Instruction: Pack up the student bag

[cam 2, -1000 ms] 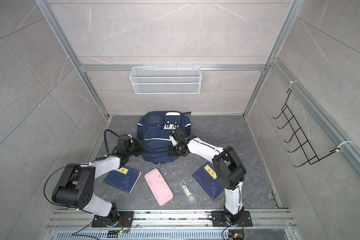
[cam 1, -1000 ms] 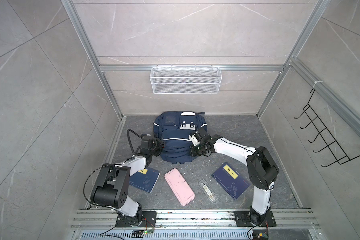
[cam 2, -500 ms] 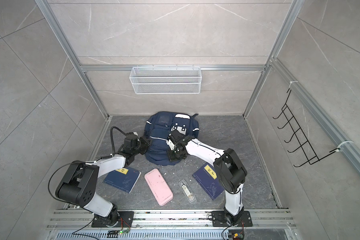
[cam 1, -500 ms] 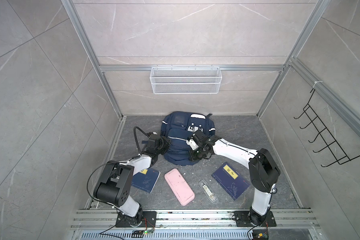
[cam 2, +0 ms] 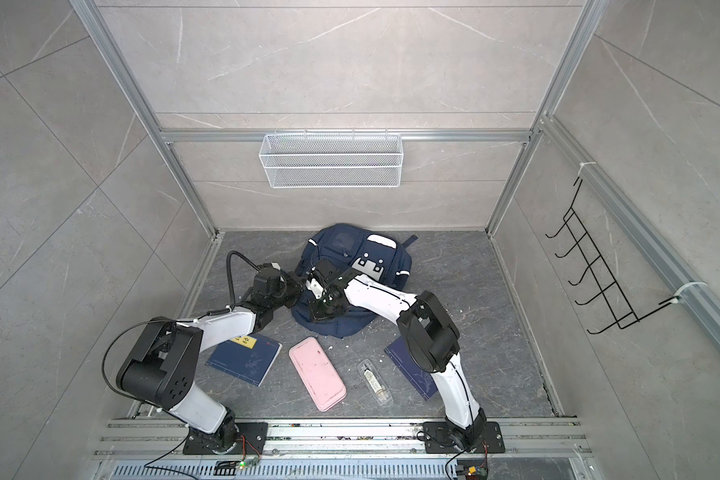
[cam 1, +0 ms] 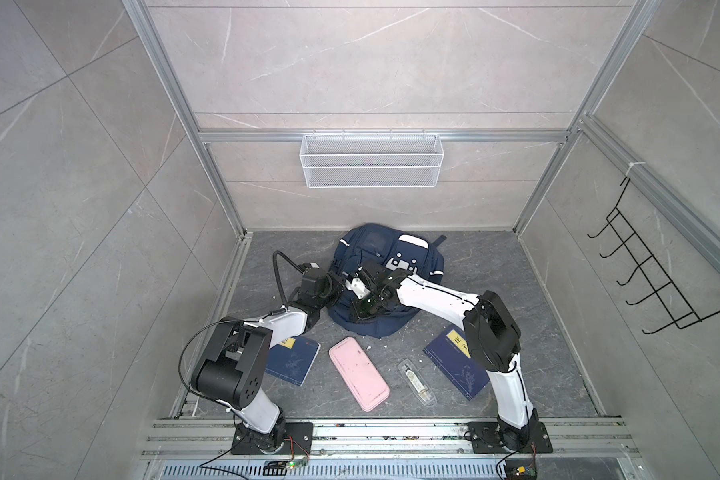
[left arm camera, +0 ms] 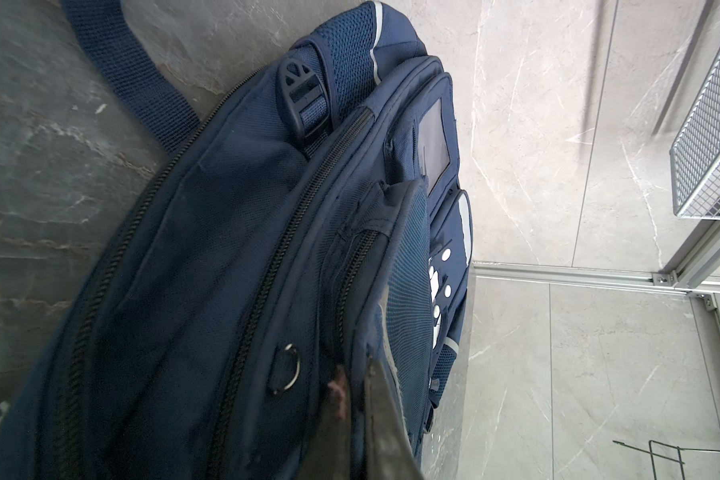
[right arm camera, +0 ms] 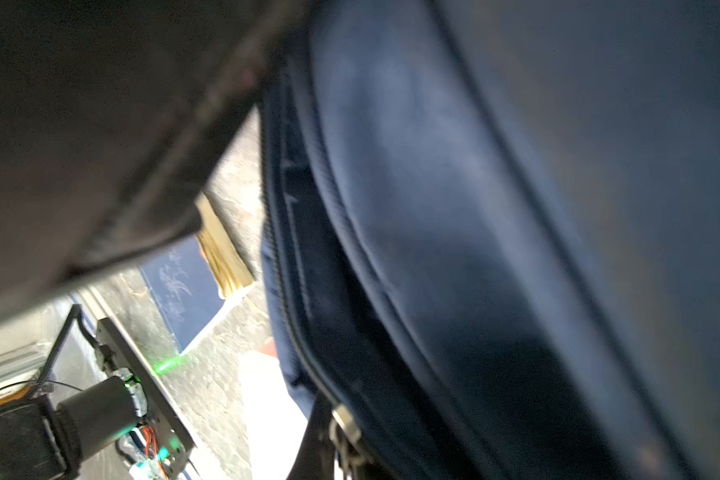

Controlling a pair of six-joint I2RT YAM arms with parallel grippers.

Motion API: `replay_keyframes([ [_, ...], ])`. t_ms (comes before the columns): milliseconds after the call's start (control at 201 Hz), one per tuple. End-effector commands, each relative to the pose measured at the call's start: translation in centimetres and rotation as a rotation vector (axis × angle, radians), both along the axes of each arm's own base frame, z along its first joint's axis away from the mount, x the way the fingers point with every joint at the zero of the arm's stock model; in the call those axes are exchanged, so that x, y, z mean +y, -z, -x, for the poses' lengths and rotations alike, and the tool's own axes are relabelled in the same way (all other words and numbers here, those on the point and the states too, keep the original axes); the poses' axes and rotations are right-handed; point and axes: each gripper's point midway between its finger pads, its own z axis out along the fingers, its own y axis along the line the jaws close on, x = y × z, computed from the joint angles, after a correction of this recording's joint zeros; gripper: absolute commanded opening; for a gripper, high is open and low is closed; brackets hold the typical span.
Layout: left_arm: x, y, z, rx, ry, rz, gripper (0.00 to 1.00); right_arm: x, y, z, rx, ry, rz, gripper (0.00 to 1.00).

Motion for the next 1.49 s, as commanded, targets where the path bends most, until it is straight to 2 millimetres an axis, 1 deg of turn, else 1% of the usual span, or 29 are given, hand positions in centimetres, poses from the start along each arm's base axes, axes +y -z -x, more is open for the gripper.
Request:
replay_keyframes([
  [0,-0.4,-3.1,-0.7,-0.096,0.008,0.037,0.00,1.4,-2.1,-1.6,-0.065,0.019,-0.065,0.00],
  [90,1.4,-3.1,-0.4,-0.095,-0.031,0.032,0.00,0.0,-2.1,-2.4,-0.075,0.046,-0.047,0.00],
  [254,5.9,-2.8,0.9,-0.091,-0.138,0.022,0.00,-3.9,-2.3,-4.6,-0.090,0.126,-0.013,0.00],
  [294,6.6,-2.8,1.4,-0.092,-0.158,0.018,0.00,-4.8,-2.4,-5.1,-0.092,0.143,-0.011,0.00],
  [343,6.9,-2.8,1.9,-0.093,-0.169,0.012,0.00,-5.9,-2.7,-5.7,-0.099,0.163,-0.007,0.00],
  [448,7.0,-2.5,2.6,-0.090,-0.173,0.022,0.00,-8.0,-3.4,-6.6,-0.124,0.195,0.014,0.00],
  [513,6.4,-2.4,2.7,-0.090,-0.161,0.026,0.00,-8.9,-3.8,-6.9,-0.132,0.201,0.021,0.00],
  [577,5.3,-2.6,2.6,-0.095,-0.137,0.027,0.00,-9.3,-4.4,-6.8,-0.143,0.192,0.027,0.00],
  [667,3.2,-2.8,2.1,-0.103,-0.093,0.028,0.00,-9.3,-5.0,-6.4,-0.137,0.175,0.025,0.00],
  [786,0.6,-2.8,1.0,-0.104,-0.054,0.050,0.00,-8.2,-5.2,-5.2,-0.117,0.137,0.014,0.00],
  [931,-1.5,-2.7,-0.1,-0.103,-0.034,0.082,0.00,-5.7,-5.3,-3.0,-0.125,0.063,0.022,0.00],
  [1085,-2.2,-2.1,-0.3,-0.092,-0.038,0.080,0.00,-2.4,-5.3,-1.3,-0.129,0.005,0.005,0.00],
  [1304,-2.8,-1.8,-0.3,-0.089,-0.037,0.081,0.00,2.1,-4.4,-0.9,-0.111,-0.041,-0.031,0.00],
  [1388,-2.8,-1.7,-0.1,-0.087,-0.037,0.086,0.00,2.8,-3.3,-1.2,-0.101,-0.044,-0.018,0.00],
  [1488,-2.5,-2.2,-0.1,-0.098,-0.032,0.071,0.00,2.2,-2.1,-1.5,-0.111,-0.032,0.021,0.00],
])
